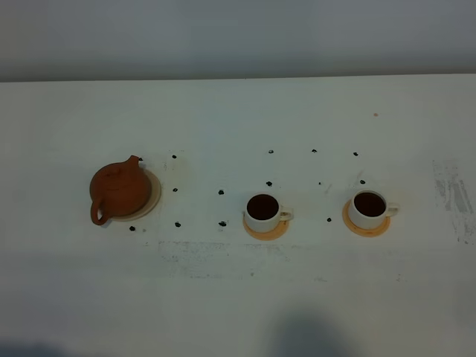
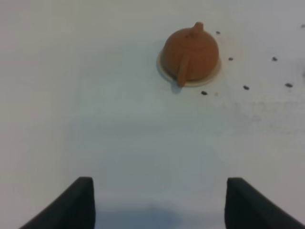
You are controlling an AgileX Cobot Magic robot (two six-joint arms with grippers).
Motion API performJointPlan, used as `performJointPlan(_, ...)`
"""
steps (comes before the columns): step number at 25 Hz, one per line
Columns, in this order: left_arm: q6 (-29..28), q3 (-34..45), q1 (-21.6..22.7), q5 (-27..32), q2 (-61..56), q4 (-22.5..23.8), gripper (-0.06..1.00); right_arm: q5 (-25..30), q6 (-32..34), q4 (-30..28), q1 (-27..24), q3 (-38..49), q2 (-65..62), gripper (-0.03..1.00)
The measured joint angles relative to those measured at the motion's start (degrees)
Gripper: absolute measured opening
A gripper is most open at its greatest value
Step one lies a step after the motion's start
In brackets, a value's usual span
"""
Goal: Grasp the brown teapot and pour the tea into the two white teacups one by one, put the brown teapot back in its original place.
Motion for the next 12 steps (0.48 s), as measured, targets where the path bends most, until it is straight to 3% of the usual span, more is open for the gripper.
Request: performJointPlan(12, -2.9, 2.2, -0.2, 1.8, -0.3, 1.7, 0.55, 0.0, 0.0, 0.0, 0.0, 0.0, 0.0, 0.51)
